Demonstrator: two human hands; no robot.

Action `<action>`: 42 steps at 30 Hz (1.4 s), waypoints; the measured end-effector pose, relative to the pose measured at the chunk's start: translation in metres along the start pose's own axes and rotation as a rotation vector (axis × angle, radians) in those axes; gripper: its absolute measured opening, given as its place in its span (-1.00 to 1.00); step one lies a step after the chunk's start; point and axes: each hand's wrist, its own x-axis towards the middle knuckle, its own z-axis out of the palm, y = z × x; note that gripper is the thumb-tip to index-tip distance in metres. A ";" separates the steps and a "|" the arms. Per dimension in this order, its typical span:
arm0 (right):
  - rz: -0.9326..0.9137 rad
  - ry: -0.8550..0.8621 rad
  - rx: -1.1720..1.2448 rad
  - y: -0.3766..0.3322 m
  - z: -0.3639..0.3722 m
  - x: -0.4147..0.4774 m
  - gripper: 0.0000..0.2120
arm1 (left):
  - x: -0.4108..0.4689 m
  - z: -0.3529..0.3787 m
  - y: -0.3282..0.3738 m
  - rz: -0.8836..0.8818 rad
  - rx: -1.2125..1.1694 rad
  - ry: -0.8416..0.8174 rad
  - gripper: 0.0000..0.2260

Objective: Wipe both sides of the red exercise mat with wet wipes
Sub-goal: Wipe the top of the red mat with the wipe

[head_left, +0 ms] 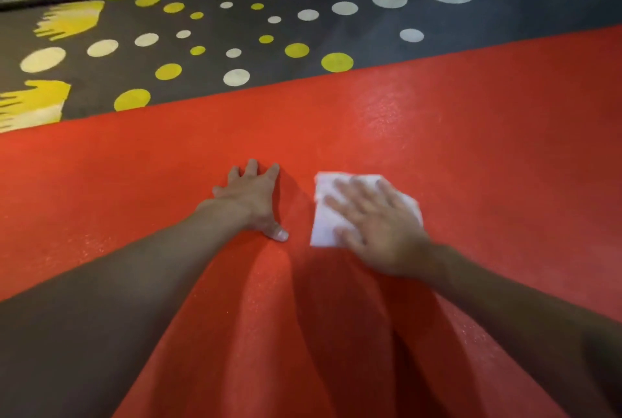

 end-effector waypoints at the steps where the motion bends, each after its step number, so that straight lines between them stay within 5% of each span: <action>1: 0.116 0.021 0.003 0.013 -0.003 0.010 -0.34 | 0.005 -0.002 -0.001 0.004 -0.013 0.008 0.14; 4: 0.369 0.017 -0.026 -0.003 0.001 0.026 -0.27 | 0.017 -0.008 -0.003 -0.040 -0.173 0.160 -0.37; 7: 0.090 0.023 0.022 -0.025 0.005 0.016 -0.36 | 0.021 0.008 0.009 -0.120 -0.183 0.421 -0.69; 9: 0.001 0.006 0.038 0.003 -0.002 0.021 -0.36 | 0.025 0.027 0.015 -0.120 -0.082 0.541 -0.62; 13: 0.358 0.044 0.001 0.013 -0.005 0.048 -0.26 | 0.035 0.041 0.014 -0.110 -0.042 0.633 -0.50; 18: -0.010 0.050 0.014 -0.003 -0.001 0.049 -0.41 | 0.046 0.040 0.008 -0.088 -0.125 0.573 -0.56; 23: 0.335 0.121 0.010 -0.005 0.003 0.080 -0.34 | 0.056 0.031 0.003 -0.109 -0.084 0.746 -0.53; 28: -0.005 0.052 0.030 0.004 -0.004 0.084 -0.41 | 0.064 0.034 0.000 -0.120 -0.130 0.584 -0.40; 32: 0.421 0.094 0.014 0.023 -0.007 0.117 -0.31 | 0.067 0.032 0.001 -0.119 -0.113 0.576 -0.39; 35: 0.155 0.087 0.021 -0.023 0.000 0.112 -0.34 | 0.067 0.032 0.000 -0.124 -0.105 0.565 -0.38; 38: -0.033 0.086 0.023 0.010 -0.008 0.124 -0.44 | 0.066 0.032 0.000 -0.128 -0.085 0.568 -0.38; 42: 0.348 0.105 0.026 0.018 -0.005 0.154 -0.40 | 0.066 0.031 0.002 -0.136 -0.076 0.568 -0.36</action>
